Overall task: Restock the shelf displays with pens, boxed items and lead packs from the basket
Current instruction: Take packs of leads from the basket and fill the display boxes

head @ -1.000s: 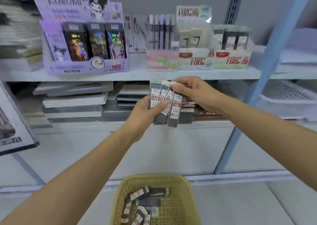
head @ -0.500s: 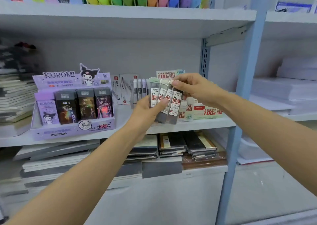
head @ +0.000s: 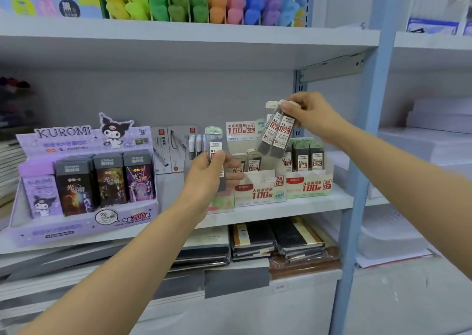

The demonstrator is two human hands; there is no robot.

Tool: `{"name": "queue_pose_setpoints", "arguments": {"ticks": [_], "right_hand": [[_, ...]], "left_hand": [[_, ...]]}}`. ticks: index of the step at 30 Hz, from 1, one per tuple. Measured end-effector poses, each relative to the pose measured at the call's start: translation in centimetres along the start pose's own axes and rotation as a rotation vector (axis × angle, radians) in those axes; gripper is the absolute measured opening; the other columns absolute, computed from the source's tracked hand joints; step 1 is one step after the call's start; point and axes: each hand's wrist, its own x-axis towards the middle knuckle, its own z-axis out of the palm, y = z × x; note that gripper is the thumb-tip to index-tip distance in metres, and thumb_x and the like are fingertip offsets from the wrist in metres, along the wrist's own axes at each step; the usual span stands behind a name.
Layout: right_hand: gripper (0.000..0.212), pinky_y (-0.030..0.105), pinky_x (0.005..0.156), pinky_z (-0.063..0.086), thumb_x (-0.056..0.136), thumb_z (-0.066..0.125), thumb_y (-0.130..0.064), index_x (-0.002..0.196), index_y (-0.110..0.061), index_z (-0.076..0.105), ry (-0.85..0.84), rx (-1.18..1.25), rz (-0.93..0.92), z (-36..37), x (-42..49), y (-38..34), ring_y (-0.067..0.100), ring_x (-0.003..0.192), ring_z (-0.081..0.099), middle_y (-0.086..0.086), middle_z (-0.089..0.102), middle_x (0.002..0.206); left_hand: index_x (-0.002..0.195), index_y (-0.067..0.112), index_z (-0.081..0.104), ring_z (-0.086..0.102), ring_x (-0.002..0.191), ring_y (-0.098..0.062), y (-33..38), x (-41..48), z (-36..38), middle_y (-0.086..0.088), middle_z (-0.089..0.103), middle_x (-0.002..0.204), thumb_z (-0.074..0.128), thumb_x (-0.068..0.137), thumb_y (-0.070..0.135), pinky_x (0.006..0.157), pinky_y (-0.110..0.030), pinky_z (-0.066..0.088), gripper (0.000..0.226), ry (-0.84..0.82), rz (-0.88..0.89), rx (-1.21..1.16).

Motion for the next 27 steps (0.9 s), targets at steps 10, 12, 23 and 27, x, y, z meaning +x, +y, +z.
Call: {"name": "queue_pose_setpoints", "arguments": {"ticks": [10, 12, 23, 27], "right_hand": [[0.025, 0.024, 0.064, 0.049, 0.097, 0.055, -0.028, 0.113, -0.010, 0.064, 0.162, -0.301, -0.066, 4.6, 1.5, 2.0, 0.012, 0.078, 0.058, 0.002, 0.064, 0.095], [0.026, 0.017, 0.056, 0.040, 0.098, 0.054, -0.028, 0.115, -0.011, 0.062, 0.124, -0.314, -0.052, 5.4, 1.6, 2.6, 0.005, 0.072, 0.053, -0.001, 0.061, 0.093], [0.029, 0.036, 0.084, 0.055, 0.099, 0.053, -0.021, 0.125, -0.012, 0.064, 0.172, -0.223, -0.058, 3.9, 2.0, 2.8, 0.022, 0.102, 0.063, 0.009, 0.068, 0.116], [0.026, 0.042, 0.090, 0.053, 0.097, 0.055, -0.022, 0.120, -0.015, 0.066, 0.162, -0.187, -0.157, 3.1, 1.7, 2.4, 0.019, 0.105, 0.062, 0.003, 0.068, 0.114]], "left_hand": [[0.098, 0.013, 0.060, 0.074, 0.072, -0.020, -0.1, 0.0, -0.4, -0.007, 0.073, 0.101, 0.042, 0.104, 0.023, 0.061, -0.026, 0.060, 0.022, -0.027, -0.007, -0.021], [0.099, 0.013, 0.060, 0.074, 0.071, -0.020, -0.1, 0.0, -0.4, -0.007, 0.073, 0.101, 0.042, 0.104, 0.023, 0.061, -0.027, 0.061, 0.022, -0.029, -0.011, -0.029], [0.098, 0.012, 0.060, 0.074, 0.072, -0.022, 0.0, 0.0, -0.5, -0.007, 0.074, 0.100, 0.043, 0.104, 0.024, 0.064, -0.030, 0.062, 0.022, -0.039, -0.031, -0.039], [0.096, 0.013, 0.061, 0.074, 0.071, -0.021, 0.0, 0.0, -0.5, -0.006, 0.074, 0.099, 0.043, 0.104, 0.025, 0.064, -0.030, 0.062, 0.023, -0.038, -0.032, -0.034]]}}
